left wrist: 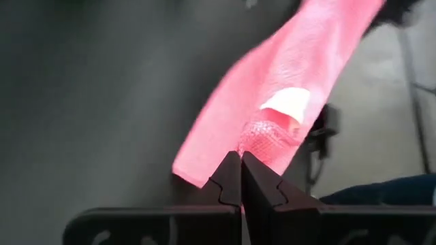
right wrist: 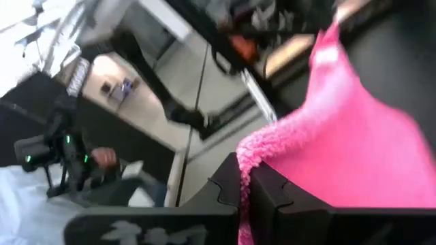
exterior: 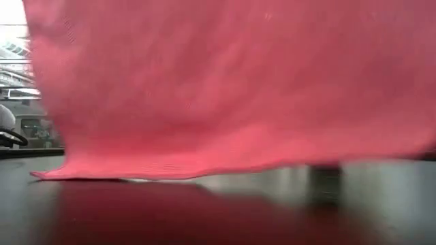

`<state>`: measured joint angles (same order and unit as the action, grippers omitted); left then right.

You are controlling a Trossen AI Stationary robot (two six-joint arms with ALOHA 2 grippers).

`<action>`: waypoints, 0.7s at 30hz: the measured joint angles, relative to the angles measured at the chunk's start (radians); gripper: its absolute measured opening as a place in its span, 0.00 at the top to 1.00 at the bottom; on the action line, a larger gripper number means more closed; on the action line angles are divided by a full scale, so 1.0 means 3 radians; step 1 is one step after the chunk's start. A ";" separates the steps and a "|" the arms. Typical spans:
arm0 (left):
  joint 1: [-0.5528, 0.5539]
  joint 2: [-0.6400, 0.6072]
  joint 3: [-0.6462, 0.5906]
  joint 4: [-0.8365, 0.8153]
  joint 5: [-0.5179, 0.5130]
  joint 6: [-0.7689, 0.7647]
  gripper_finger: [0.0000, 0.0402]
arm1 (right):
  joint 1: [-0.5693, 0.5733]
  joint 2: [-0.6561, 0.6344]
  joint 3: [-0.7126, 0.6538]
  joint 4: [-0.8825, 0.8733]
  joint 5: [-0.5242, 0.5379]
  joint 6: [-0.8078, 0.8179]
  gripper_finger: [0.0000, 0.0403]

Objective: Fold microfiber towels
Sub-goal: Fold the pink towel

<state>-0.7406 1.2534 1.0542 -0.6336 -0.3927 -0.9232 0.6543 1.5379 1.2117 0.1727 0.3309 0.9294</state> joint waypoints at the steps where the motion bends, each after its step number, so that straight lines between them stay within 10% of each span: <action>1: 0.0008 -0.0032 0.0008 0.0051 0.0044 0.0135 1.00 | 0.0020 -0.0006 0.0053 -0.0008 0.0104 -0.0042 1.00; 13: -0.0049 -0.0196 0.0127 0.0053 0.0426 0.0066 1.00 | -0.0036 0.0142 0.0134 -0.0367 0.0424 0.0512 1.00; 21: 0.0211 -0.0187 0.0118 -0.0378 -0.0164 0.0056 1.00 | -0.0267 0.0140 0.0134 -0.1583 0.0372 0.0635 1.00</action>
<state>-0.6774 1.1973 1.0897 -0.7471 -0.4421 -0.9065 0.5741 1.5799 1.2518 -0.3021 0.4423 1.1199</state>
